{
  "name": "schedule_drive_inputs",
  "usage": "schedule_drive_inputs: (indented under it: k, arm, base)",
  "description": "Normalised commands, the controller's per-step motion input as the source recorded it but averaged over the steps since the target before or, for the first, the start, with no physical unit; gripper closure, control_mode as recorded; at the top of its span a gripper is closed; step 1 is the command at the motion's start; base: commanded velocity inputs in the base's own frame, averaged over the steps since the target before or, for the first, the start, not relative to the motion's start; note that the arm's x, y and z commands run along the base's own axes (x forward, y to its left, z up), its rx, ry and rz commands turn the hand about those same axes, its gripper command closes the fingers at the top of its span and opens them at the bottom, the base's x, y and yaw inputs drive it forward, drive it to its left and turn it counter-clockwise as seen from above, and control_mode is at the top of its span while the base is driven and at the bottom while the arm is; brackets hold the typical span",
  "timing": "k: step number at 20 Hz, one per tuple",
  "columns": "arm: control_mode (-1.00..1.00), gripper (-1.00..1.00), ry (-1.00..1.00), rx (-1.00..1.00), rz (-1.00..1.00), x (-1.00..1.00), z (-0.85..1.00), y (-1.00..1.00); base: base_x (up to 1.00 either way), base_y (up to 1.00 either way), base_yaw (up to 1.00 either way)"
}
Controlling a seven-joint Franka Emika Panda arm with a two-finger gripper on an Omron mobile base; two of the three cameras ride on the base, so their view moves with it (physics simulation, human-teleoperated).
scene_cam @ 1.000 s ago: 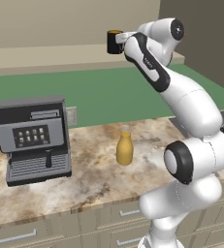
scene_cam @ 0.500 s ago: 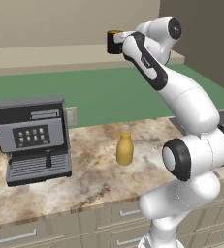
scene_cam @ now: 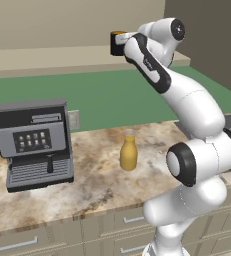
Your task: There is a tray on the dining counter. Grab the cup, mug, and pitcher and place them on the tray. The pitcher may be placed next to the tray if it cannot fit the tray.
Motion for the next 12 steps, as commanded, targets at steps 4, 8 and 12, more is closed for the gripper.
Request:
schedule_drive_inputs:
  k: [4,8,12]
  arm:
    - [-1.00,-1.00,0.00,0.00,0.00,0.00,0.00,0.06]
    - [-1.00,-1.00,0.00,0.00,0.00,0.01,0.00,0.02]
    - [-1.00,-1.00,0.00,0.00,0.00,0.03,0.00,0.04]
  base:
    - [0.00,0.00,0.00]
    - [0.00,0.00,0.00]
    - [0.00,0.00,0.00]
